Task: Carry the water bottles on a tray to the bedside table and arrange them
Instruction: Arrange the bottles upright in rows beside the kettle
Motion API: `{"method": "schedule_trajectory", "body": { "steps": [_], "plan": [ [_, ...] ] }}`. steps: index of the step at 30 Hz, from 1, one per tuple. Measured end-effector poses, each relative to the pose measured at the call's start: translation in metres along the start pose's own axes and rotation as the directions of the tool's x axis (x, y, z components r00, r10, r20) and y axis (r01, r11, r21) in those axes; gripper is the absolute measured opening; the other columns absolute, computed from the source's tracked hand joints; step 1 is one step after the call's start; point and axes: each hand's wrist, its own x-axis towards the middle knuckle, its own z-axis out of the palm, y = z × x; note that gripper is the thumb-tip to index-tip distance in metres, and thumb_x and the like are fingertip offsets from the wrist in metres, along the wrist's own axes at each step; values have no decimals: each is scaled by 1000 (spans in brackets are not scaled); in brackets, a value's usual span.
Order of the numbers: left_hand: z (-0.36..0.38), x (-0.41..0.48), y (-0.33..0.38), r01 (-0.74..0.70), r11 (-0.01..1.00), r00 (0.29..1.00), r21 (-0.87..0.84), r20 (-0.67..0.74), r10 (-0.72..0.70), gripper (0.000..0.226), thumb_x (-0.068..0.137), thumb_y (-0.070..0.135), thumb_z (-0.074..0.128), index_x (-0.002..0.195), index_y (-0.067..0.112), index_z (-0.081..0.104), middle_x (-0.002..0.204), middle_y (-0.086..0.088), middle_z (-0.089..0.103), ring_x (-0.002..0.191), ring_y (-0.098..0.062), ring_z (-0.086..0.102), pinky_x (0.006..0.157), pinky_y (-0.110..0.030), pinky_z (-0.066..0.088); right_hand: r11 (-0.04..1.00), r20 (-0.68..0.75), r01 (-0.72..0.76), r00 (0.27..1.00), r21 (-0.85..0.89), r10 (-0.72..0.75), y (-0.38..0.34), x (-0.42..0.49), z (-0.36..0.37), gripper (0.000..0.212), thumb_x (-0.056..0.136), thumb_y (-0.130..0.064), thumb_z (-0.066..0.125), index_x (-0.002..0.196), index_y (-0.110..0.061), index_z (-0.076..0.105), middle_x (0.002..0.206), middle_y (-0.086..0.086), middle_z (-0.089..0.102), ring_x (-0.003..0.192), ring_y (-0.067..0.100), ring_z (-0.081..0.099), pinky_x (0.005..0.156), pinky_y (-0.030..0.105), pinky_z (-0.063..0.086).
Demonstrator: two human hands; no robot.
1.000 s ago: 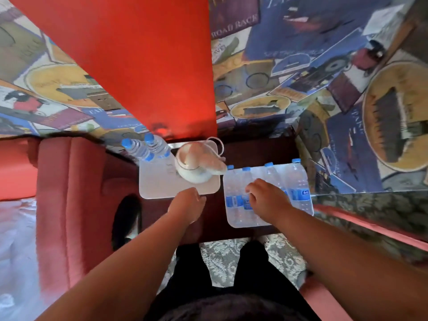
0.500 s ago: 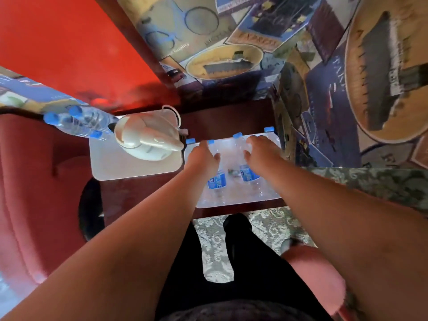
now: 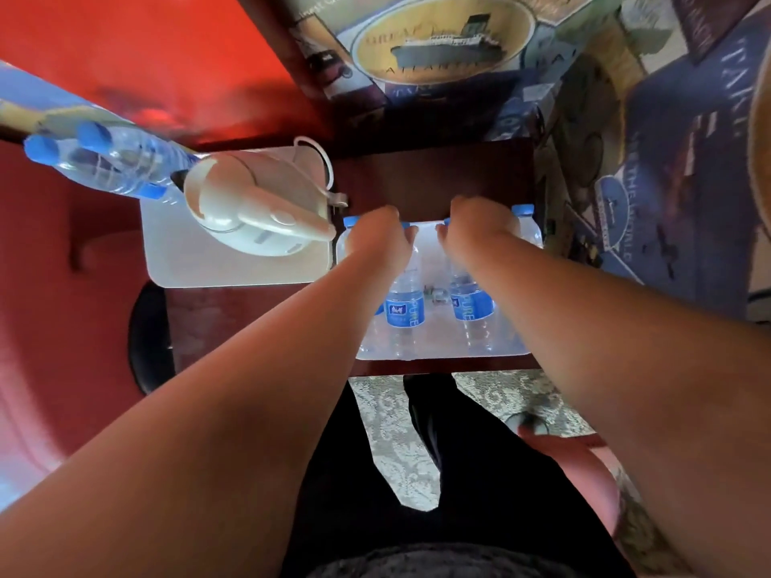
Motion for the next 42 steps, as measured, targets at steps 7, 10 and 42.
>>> {"method": "schedule_trajectory", "body": {
  "steps": [7, 10, 42],
  "plan": [
    [-48, -44, -18, -220, 974, 975, 55, 19, 220, 31, 92, 50, 53, 85, 19, 53, 78, -1, 58, 74, -27, 58, 58, -31, 37, 993, 20, 104, 994, -54, -103, 12, -50, -43, 33, 88, -45, 54, 104, -19, 63, 102, 5, 67, 93, 31, 65, 63, 32, 41],
    [-72, -72, -34, -318, 947, 945, 52, 97, 313, 33, 90, 52, 57, 81, 22, 48, 65, 5, 46, 63, -23, 49, 48, -27, 25, 984, 81, 166, 984, -71, -160, 9, -75, -60, 29, 85, -43, 57, 99, -18, 64, 100, 5, 67, 87, 29, 63, 65, 31, 44],
    [-212, -68, -362, 226, 831, 886, -508, -247, -392, 34, 94, 48, 50, 117, 24, 56, 126, -8, 52, 116, -31, 49, 94, -44, 40, 892, -240, 451, 866, -3, -439, -376, -112, -92, 15, 87, -39, 56, 93, -26, 52, 80, -1, 53, 79, 29, 60, 58, 33, 33]
  ]
}}
